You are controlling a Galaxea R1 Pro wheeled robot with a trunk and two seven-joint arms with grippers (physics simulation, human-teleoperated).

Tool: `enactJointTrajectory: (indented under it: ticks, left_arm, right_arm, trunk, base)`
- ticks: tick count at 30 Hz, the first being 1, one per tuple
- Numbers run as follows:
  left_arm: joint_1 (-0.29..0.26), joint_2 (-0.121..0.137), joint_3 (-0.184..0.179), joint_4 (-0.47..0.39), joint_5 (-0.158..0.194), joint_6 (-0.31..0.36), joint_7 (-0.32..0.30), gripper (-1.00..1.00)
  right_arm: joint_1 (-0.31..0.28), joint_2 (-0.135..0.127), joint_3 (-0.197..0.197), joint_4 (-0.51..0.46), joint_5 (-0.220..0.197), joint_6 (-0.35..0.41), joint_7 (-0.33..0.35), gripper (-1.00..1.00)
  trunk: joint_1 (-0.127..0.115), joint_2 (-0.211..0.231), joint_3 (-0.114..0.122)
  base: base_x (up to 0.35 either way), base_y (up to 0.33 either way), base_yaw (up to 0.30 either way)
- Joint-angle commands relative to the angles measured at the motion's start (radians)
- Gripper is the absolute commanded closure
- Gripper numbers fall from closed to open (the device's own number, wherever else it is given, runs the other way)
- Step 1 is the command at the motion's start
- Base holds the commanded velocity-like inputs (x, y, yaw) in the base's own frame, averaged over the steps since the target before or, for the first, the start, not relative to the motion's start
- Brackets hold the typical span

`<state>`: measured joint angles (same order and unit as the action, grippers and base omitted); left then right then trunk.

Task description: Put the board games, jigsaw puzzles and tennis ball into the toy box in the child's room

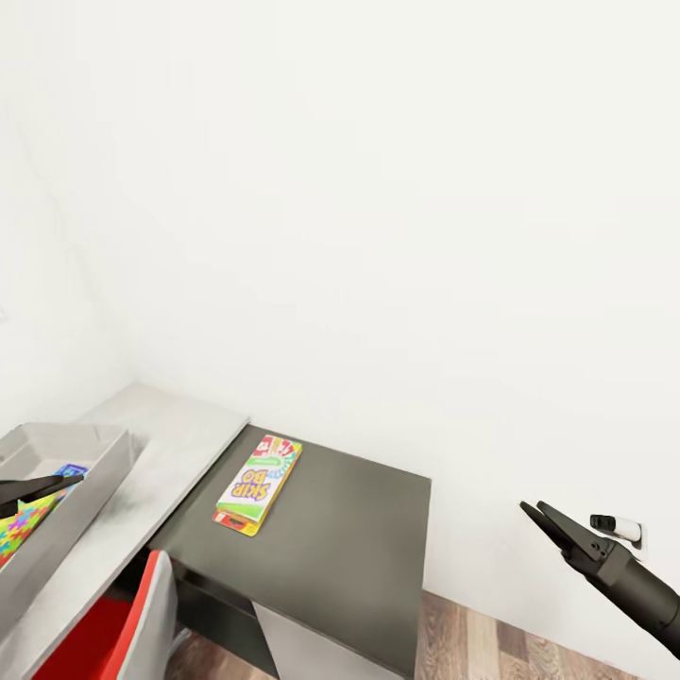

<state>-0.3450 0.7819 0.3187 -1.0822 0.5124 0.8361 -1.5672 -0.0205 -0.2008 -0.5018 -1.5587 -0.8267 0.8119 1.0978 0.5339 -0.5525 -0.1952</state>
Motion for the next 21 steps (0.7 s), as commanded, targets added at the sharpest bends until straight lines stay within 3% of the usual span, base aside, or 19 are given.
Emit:
enactJointTrajectory:
  ticks: [1, 10, 21]
  left_arm:
    - [0.0, 0.0, 0.0, -0.003, 0.0, 0.011, -0.004, -1.0]
    - [0.0, 0.001, 0.0, -0.022, -0.001, 0.013, -0.004, -1.0]
    - [0.0, 0.001, -0.002, -0.024, -0.007, 0.017, -0.004, -1.0]
  right_arm:
    - [-0.001, 0.0, 0.0, 0.0, -0.003, 0.006, 0.001, -1.0]
    - [-0.001, 0.0, -0.001, 0.0, -0.003, 0.006, 0.001, -1.0]
    - [-0.001, 0.0, -0.001, 0.0, -0.003, 0.006, 0.001, -1.0]
  trunk:
    - [0.0, -0.002, -0.001]
    - [0.0, -0.002, 0.01]
    - [0.0, -0.002, 0.023]
  base:
    - [0.0, -0.035, -0.21]
    - [0.002, -0.009, -0.211]
    - [0.091, -0.004, -0.211]
